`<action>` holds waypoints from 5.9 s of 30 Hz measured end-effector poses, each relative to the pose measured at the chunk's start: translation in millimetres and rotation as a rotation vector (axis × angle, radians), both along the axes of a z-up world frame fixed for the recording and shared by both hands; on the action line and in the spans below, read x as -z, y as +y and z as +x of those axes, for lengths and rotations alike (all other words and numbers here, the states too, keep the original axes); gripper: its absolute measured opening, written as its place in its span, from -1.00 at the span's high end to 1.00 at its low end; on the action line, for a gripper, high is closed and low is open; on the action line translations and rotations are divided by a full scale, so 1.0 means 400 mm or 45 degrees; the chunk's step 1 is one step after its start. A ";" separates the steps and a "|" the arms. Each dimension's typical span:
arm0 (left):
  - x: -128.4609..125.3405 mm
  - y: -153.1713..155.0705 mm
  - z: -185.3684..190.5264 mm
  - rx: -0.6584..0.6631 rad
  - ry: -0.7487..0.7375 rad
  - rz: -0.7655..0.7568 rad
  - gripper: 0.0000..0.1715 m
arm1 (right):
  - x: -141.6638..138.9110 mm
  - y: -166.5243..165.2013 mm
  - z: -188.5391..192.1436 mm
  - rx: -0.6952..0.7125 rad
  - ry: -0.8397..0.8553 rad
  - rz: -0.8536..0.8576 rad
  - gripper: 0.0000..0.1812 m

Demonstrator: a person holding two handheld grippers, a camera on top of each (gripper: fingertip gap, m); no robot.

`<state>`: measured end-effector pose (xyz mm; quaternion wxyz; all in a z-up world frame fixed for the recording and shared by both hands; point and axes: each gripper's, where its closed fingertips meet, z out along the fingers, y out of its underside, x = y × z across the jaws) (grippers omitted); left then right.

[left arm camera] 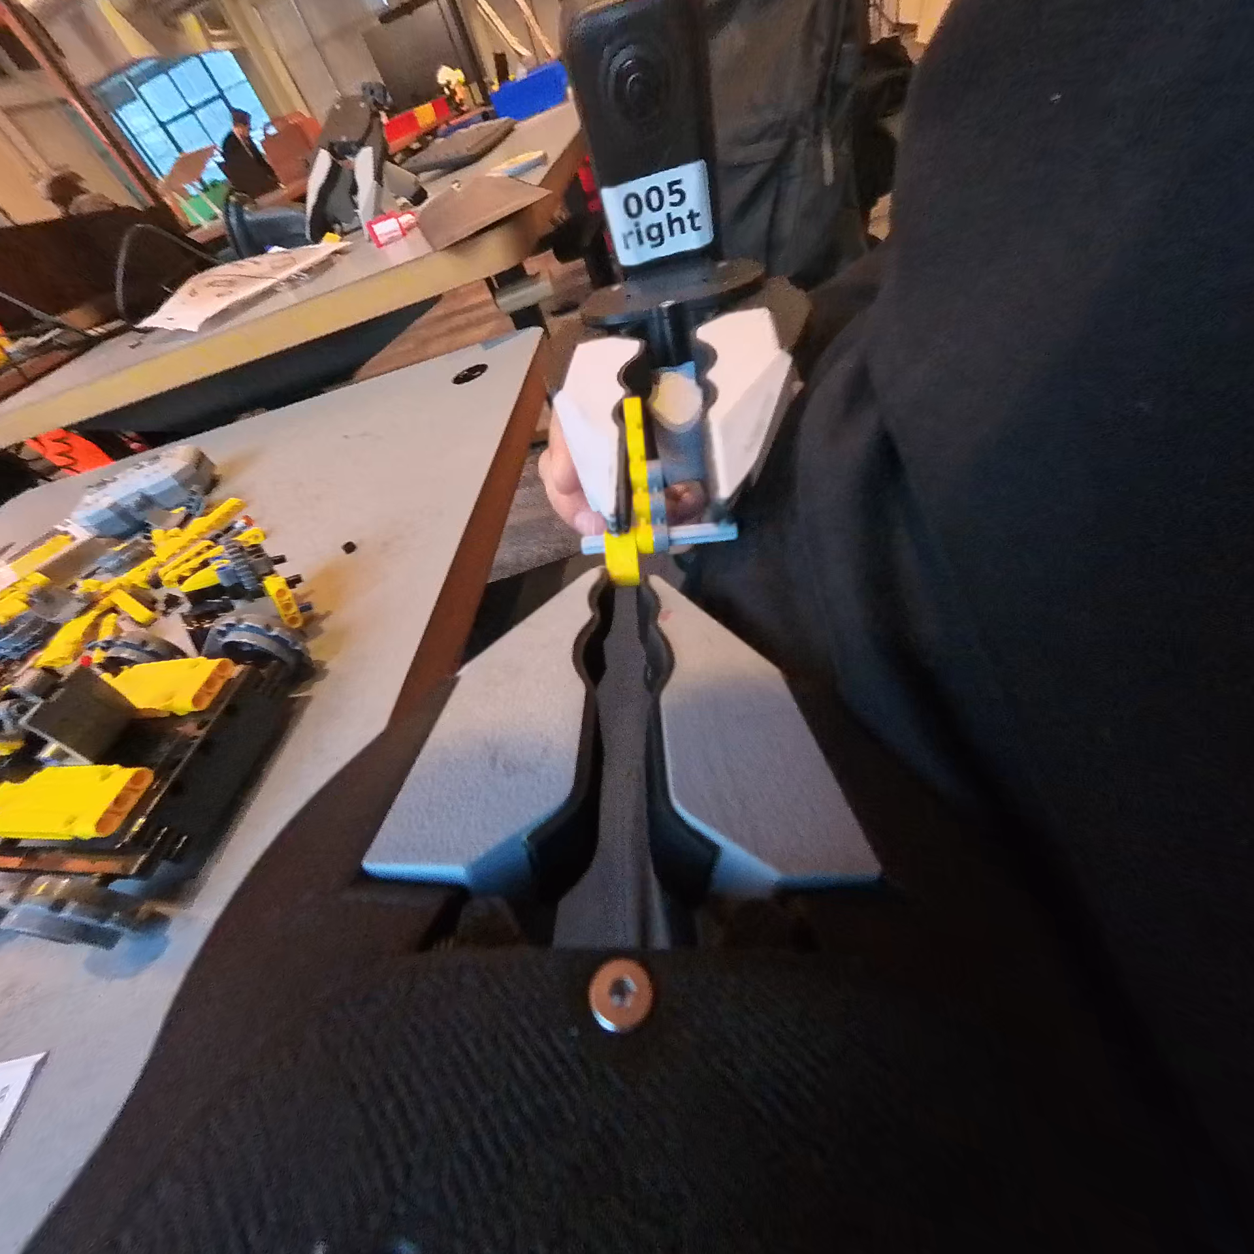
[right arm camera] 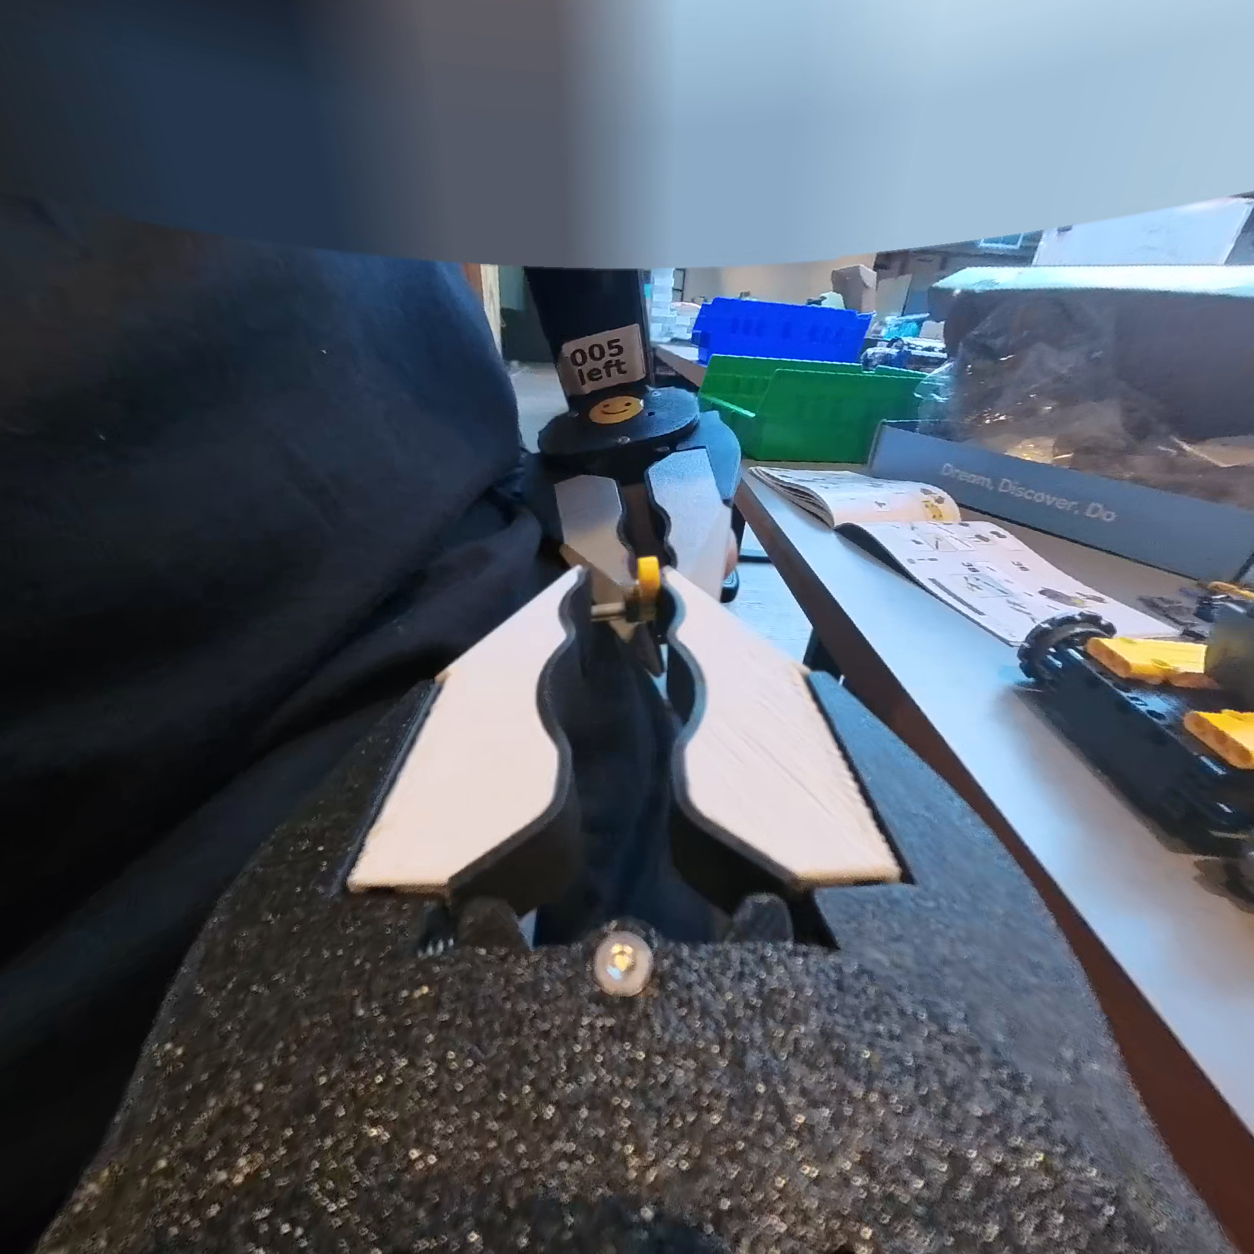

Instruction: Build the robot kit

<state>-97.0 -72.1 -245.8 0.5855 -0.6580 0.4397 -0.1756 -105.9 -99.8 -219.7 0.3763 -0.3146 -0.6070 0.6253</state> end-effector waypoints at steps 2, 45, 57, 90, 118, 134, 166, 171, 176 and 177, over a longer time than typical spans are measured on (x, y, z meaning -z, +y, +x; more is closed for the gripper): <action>0.002 0.009 -0.010 -0.026 -0.021 -0.024 0.96 | -0.008 0.006 0.002 0.009 0.000 0.000 0.69; 0.000 -0.002 -0.011 -0.009 -0.041 -0.058 0.95 | 0.016 0.009 -0.019 0.075 0.004 0.175 0.62; 0.028 -0.009 0.000 -0.026 0.004 -0.190 0.94 | 0.032 -0.004 -0.019 0.019 -0.081 0.134 0.62; 0.037 0.016 -0.020 -0.084 0.019 -0.160 0.94 | 0.042 0.025 -0.033 0.081 -0.060 0.201 0.91; 0.052 0.020 -0.027 -0.088 -0.022 -0.268 0.95 | 0.066 0.020 -0.045 0.060 -0.103 0.314 0.61; 0.058 0.000 -0.022 -0.109 0.067 -0.209 0.95 | 0.073 -0.003 -0.036 0.033 -0.090 0.290 0.62; 0.035 0.006 -0.025 -0.141 0.037 -0.134 0.95 | 0.051 0.010 -0.038 0.117 -0.075 0.346 0.57; 0.034 0.005 -0.022 -0.121 -0.007 -0.169 0.94 | 0.044 0.018 -0.040 0.142 -0.074 0.354 0.49; 0.030 0.005 -0.023 -0.132 0.010 -0.145 0.95 | 0.046 0.009 -0.036 0.111 -0.057 0.341 0.59; 0.030 0.004 -0.022 -0.132 0.013 -0.142 0.95 | 0.046 0.009 -0.036 0.108 -0.055 0.339 0.59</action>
